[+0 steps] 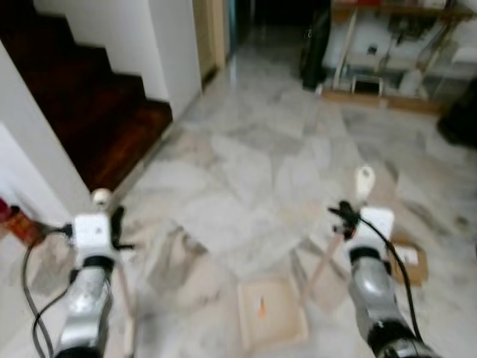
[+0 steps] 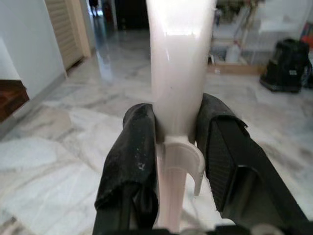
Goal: Sweep floor
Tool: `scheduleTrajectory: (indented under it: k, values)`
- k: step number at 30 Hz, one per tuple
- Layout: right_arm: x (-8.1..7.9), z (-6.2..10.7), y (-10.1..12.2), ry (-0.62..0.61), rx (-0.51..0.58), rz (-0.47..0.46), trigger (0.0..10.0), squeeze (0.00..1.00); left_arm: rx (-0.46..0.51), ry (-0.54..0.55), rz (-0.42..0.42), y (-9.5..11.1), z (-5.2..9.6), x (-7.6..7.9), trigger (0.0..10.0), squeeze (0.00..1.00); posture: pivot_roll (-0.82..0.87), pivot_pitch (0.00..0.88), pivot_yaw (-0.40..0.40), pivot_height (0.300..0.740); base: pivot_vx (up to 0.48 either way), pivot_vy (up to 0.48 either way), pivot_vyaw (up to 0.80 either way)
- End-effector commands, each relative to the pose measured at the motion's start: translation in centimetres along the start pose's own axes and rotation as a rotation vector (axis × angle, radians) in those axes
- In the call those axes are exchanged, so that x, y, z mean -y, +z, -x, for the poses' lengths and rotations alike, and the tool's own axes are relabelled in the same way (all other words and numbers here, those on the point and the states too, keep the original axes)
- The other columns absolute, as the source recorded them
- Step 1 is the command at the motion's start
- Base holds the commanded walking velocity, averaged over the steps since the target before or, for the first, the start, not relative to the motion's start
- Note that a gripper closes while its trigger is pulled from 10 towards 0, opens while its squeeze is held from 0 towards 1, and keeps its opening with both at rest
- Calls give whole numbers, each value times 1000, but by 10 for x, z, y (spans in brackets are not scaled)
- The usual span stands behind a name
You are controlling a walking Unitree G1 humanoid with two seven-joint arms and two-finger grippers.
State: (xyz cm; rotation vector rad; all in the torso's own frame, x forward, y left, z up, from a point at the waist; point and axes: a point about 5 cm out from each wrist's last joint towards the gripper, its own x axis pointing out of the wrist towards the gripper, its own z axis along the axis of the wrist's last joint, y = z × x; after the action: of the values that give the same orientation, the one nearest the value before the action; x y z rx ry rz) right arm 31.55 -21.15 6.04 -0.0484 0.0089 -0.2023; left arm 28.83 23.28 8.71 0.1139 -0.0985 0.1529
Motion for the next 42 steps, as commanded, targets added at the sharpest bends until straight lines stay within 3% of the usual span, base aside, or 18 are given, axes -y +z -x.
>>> scheduleTrajectory:
  k: [1,42]
  values:
    - [-6,-7,14,21,58,-1,10000,0,38,14,-28,9,-4,-8,10000,0,61,0,-10,740,420,0,0]
    - [-7,-5,9,50,33,-24,10000,0,13,0,-11,3,0,-6,10000,0,52,0,-16,740,396,0,67]
